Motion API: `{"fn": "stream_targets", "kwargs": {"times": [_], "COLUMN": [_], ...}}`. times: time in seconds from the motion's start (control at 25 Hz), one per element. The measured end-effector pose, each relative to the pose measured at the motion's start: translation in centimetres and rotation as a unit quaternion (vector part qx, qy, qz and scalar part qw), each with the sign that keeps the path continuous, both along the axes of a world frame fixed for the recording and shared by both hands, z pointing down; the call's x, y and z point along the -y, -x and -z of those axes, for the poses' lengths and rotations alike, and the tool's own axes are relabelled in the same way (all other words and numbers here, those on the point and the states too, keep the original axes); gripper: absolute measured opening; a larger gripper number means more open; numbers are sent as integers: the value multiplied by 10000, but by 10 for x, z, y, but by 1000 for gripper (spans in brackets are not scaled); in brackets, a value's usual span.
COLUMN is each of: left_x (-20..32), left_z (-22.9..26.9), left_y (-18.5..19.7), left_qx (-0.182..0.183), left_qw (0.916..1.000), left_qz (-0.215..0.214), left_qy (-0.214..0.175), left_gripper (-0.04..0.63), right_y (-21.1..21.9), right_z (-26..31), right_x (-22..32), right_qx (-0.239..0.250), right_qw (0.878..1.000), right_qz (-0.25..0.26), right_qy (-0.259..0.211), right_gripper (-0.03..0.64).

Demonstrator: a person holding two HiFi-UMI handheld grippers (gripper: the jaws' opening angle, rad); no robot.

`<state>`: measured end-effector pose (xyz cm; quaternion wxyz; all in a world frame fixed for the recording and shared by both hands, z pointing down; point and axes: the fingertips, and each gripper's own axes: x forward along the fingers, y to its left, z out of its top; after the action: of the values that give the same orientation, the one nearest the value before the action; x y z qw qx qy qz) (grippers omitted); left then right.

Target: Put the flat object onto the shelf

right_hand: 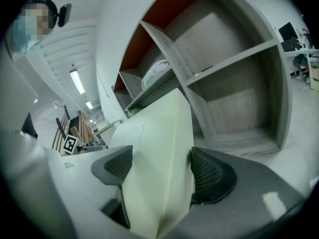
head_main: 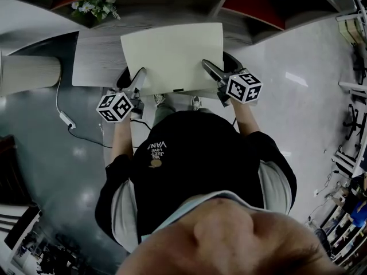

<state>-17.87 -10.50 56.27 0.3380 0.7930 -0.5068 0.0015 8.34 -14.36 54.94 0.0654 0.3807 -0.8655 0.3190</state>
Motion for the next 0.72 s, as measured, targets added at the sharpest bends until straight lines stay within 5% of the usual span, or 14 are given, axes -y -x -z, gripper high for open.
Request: {"fn": "stream_targets", "kwargs": {"times": [0.72], "left_x": [23], "left_z": [110], "left_y": [54], "left_qx": [6], "left_qw": [9894], "left_qz": [169], "left_qy": [-1444], "left_gripper": [285], "right_y": [50], "right_z": [114], "right_x": [19], "right_qx": [286], "right_qw": [9895], "right_qz": [-171], "right_qy": [-1410], "right_gripper": [354]}}
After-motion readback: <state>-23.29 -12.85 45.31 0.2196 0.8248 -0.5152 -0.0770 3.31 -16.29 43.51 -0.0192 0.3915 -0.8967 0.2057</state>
